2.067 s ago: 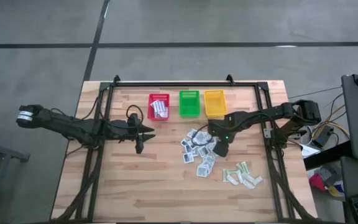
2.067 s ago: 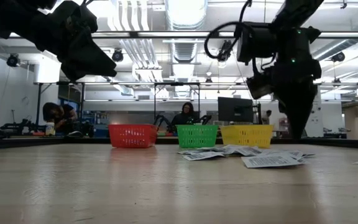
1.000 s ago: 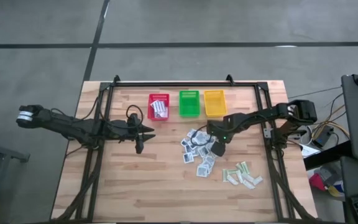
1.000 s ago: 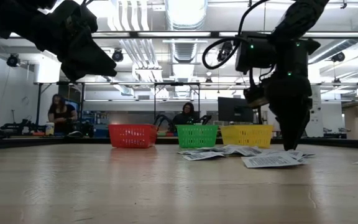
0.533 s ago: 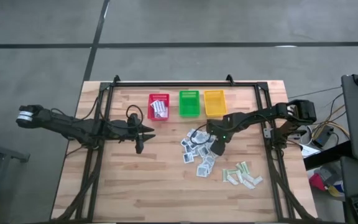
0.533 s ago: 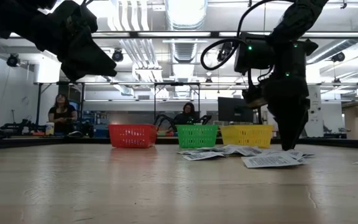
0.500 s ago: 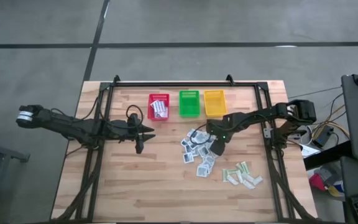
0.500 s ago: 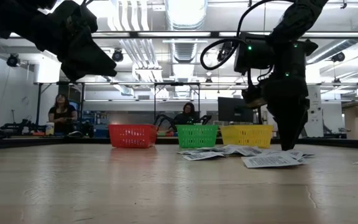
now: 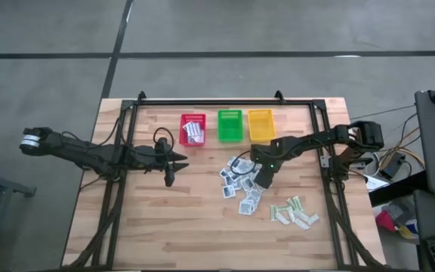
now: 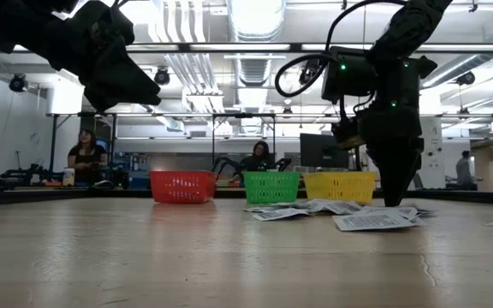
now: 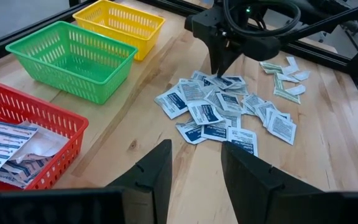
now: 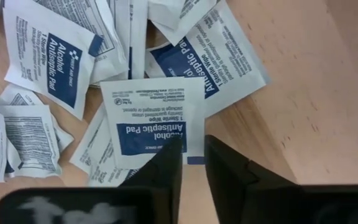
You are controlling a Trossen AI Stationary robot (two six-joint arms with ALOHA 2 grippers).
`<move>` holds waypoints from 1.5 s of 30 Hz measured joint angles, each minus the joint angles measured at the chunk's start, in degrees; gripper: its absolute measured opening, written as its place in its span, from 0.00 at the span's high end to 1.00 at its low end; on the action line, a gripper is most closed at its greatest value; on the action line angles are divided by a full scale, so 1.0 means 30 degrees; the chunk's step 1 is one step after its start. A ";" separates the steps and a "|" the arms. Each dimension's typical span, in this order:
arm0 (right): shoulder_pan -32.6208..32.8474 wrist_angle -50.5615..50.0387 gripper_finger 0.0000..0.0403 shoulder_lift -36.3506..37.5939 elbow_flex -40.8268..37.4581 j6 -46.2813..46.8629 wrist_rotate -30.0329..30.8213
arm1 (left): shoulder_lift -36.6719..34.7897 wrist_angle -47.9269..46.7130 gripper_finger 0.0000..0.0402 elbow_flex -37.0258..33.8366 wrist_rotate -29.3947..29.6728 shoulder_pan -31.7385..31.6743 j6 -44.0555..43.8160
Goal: Pick & Place First Aid Supplies
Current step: Put the alcohol pad into the green basket
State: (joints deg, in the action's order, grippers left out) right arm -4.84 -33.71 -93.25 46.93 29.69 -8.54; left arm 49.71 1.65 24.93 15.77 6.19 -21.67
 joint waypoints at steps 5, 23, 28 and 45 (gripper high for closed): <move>0.0000 -0.0121 0.95 0.0000 -0.0005 0.0006 0.0392 | 0.0000 0.0000 0.67 0.0000 0.0000 0.0001 0.0000; -0.0984 -0.1439 0.98 0.0211 0.0068 -0.0474 0.0108 | 0.0000 -0.0070 0.67 0.0000 0.0000 0.0000 -0.0168; -0.1602 -0.2349 0.98 0.0405 0.0061 -0.0747 0.0839 | 0.0000 -0.0095 0.67 0.0000 0.0000 0.0001 -0.0160; -0.2339 -0.2450 0.98 0.3213 0.0476 -0.1617 -0.1920 | -0.0001 -0.0175 0.67 0.0000 0.0019 -0.0004 0.0181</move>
State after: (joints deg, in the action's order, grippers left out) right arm -11.86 -41.07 -83.61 48.36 24.84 -14.30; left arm 49.71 1.13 24.93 15.83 6.18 -21.13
